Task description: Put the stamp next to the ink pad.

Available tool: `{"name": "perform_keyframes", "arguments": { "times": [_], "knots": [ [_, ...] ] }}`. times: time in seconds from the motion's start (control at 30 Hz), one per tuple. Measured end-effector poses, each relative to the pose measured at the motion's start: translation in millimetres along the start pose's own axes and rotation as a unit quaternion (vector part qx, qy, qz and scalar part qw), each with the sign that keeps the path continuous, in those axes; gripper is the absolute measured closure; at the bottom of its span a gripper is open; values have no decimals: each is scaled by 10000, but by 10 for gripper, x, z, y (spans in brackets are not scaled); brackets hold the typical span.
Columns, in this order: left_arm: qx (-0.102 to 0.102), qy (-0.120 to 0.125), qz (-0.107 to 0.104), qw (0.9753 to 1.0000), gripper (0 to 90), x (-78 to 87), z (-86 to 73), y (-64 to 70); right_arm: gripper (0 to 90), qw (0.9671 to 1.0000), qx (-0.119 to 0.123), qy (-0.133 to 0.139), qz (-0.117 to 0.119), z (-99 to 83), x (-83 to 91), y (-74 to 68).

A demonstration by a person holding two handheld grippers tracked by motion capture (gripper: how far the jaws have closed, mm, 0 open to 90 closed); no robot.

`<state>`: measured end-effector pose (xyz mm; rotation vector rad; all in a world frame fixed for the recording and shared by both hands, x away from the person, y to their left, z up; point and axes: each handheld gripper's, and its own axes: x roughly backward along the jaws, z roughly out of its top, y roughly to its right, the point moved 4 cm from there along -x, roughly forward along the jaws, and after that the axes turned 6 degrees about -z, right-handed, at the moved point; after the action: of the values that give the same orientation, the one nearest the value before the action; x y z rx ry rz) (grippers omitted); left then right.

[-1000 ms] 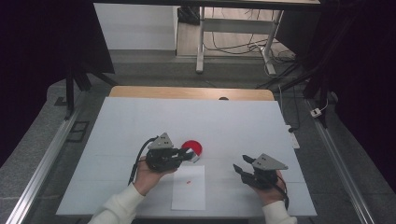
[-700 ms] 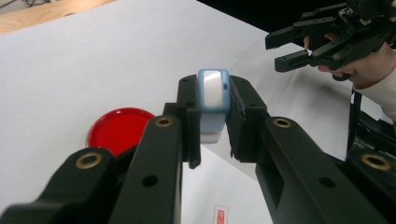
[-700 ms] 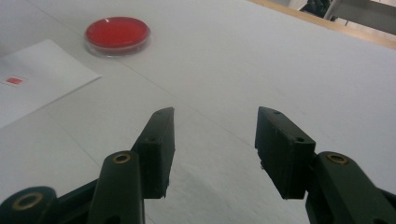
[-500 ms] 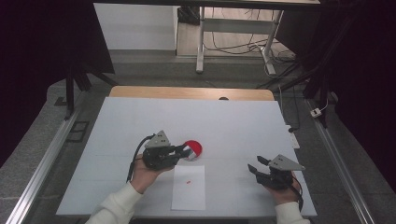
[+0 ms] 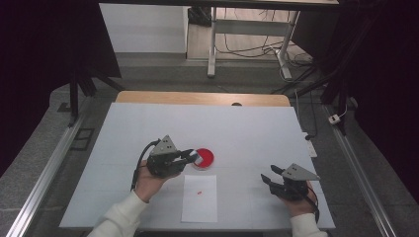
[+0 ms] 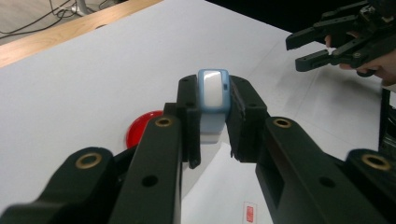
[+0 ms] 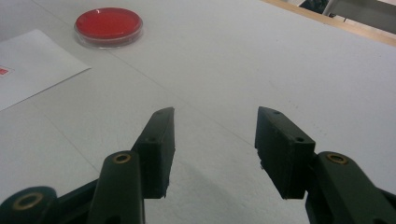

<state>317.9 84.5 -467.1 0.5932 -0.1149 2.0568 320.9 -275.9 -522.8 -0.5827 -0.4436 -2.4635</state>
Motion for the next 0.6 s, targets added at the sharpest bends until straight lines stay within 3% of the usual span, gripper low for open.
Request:
{"name": "perform_keyframes", "arguments": {
  "times": [0.6],
  "knots": [
    [4,-153,367,9992,758,10,-45,-192,476,10000,51,-39,13,-8,-29,-19]
  ]
}}
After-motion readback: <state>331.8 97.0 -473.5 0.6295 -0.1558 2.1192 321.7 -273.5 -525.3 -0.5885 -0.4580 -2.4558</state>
